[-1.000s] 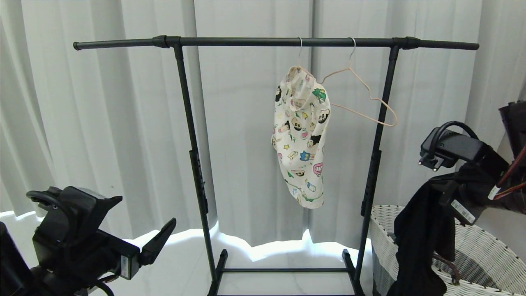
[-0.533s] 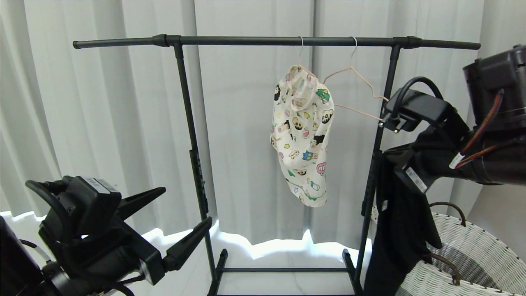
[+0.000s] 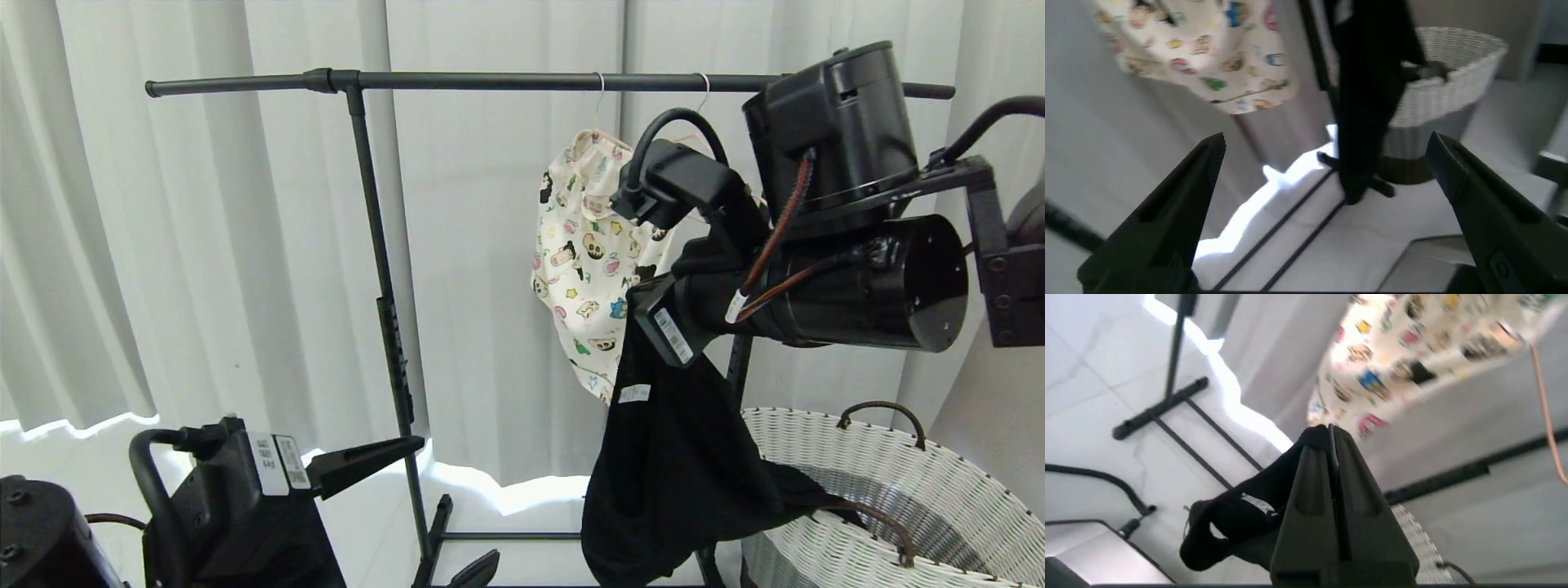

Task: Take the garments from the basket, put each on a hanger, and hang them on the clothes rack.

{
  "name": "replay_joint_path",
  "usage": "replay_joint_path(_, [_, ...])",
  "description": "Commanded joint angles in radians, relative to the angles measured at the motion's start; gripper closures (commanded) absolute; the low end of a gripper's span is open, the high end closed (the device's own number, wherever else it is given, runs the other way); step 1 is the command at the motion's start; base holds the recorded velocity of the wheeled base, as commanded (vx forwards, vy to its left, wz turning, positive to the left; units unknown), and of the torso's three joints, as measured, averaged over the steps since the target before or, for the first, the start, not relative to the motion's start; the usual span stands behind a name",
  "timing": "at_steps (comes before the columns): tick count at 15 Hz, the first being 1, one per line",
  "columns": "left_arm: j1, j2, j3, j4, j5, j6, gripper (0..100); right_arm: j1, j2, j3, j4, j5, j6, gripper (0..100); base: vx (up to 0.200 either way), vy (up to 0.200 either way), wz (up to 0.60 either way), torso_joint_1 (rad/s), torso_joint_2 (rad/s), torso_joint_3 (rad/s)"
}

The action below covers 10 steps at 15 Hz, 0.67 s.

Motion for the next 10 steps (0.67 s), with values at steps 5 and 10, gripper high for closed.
replay_joint_path(5, [-0.004, 0.265, -0.310, -0.002, 0.082, -0.196, 0, 0.066, 0.036, -0.024, -0.002, -0.001, 0.031, 100, 0.000, 0.000, 0.00, 0.000, 0.00, 0.000])
replay_joint_path(10, [-0.010, 0.470, -0.411, -0.002, 0.087, -0.200, 0, 0.069, 0.031, -0.023, 0.000, -0.003, 0.032, 100, 0.000, 0.000, 0.00, 0.000, 0.00, 0.000])
